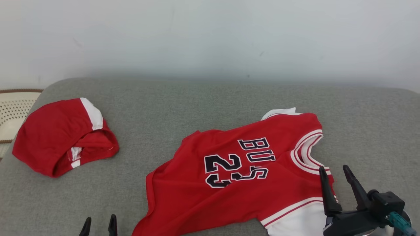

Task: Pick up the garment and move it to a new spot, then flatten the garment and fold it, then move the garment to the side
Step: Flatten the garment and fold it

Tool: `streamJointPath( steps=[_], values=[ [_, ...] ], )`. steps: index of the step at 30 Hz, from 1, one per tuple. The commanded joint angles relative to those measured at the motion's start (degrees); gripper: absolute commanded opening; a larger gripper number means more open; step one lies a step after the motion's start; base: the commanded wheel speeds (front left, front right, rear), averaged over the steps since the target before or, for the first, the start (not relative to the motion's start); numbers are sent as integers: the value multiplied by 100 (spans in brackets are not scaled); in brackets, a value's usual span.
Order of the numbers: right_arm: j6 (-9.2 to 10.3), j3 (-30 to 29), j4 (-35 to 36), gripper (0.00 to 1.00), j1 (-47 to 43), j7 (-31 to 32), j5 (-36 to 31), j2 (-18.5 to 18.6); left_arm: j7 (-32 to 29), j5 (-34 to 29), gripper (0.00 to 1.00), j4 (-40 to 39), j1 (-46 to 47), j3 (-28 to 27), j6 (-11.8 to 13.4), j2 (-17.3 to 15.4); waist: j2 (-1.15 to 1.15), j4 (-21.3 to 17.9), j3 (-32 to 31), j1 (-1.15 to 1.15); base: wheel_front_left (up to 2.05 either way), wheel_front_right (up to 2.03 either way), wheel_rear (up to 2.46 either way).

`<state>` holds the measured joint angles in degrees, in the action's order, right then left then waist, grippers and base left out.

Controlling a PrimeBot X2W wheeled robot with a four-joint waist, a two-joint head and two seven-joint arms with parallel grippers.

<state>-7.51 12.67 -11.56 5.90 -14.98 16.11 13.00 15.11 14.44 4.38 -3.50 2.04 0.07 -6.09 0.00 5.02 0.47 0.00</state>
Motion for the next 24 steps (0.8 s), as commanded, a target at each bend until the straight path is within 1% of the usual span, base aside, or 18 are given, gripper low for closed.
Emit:
streamJointPath(
  steps=[1,6,11,24],
  values=[
    [4,-17,28,100,-109,-21,-54,23,15,-77,100,-2,-47,-103,-20,33,0,-82,-56,0,0,0,0],
    [4,-112,137,100,-175,-21,-130,-25,14,-239,100,-101,4,-263,-34,96,0,-187,-74,0,0,0,0],
    [4,-172,442,100,-241,-21,-242,-135,15,-434,100,-100,138,-376,-125,155,0,-302,-103,0,0,0,0],
    [4,-87,460,100,-285,-21,-298,-184,15,-684,100,57,305,-400,-307,255,0,-508,-241,0,0,0,0]
  ],
)
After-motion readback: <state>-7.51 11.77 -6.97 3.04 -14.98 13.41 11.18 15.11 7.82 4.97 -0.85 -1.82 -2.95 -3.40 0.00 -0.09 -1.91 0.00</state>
